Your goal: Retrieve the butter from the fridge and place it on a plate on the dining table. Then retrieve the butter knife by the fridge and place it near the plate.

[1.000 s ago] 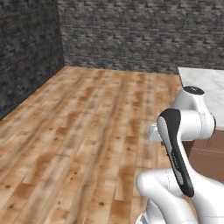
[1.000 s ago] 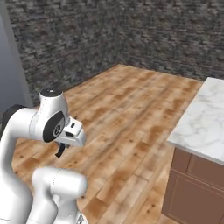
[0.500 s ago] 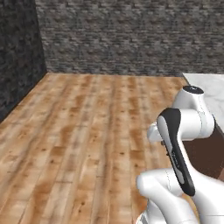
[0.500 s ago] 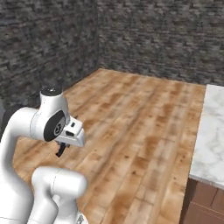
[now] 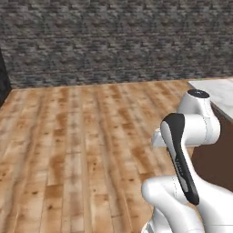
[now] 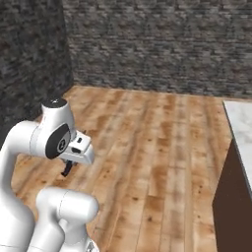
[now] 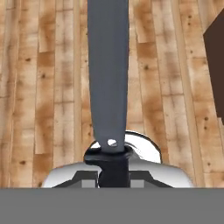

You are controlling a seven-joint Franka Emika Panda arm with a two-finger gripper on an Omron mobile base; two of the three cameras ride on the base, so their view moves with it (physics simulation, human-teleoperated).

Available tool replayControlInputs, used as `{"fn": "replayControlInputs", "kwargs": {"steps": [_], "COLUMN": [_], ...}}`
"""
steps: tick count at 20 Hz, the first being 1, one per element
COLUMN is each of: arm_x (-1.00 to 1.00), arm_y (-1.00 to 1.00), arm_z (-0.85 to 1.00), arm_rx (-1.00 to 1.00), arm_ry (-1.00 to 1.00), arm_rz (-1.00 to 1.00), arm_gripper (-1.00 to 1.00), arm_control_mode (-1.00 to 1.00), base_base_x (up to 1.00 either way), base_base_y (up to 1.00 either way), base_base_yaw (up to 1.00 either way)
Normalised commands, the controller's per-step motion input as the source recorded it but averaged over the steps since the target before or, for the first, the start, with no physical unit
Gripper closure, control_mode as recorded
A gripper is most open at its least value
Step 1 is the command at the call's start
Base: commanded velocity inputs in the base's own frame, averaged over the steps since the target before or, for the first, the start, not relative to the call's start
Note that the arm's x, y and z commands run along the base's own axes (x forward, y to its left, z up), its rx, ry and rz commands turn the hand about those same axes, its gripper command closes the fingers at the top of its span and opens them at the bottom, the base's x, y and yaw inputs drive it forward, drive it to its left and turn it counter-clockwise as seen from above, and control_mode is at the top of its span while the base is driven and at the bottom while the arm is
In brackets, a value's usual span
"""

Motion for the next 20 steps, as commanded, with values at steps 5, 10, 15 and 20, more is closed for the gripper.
{"fn": "replayControlInputs", "kwargs": {"steps": [5,10,15,20], "arm_x": [0.00,0.00,0.00,0.00], "arm_y": [0.00,0.00,0.00,0.00], "arm_z": [0.00,0.00,0.00,0.00], "arm_rx": [0.00,0.00,0.00,0.00], "arm_ry": [0.00,0.00,0.00,0.00], "arm_rz": [0.00,0.00,0.00,0.00], "arm_gripper": [1.00,1.00,1.00,1.00], "arm_control_mode": [1.00,1.00,1.00,1.00], "base_base_x": [1.00,1.00,1.00,1.00], "base_base_y": [0.45,0.63,0.98,0.97], "base_base_yaw": [-0.41,-0.45,-0.51,-0.56]}}
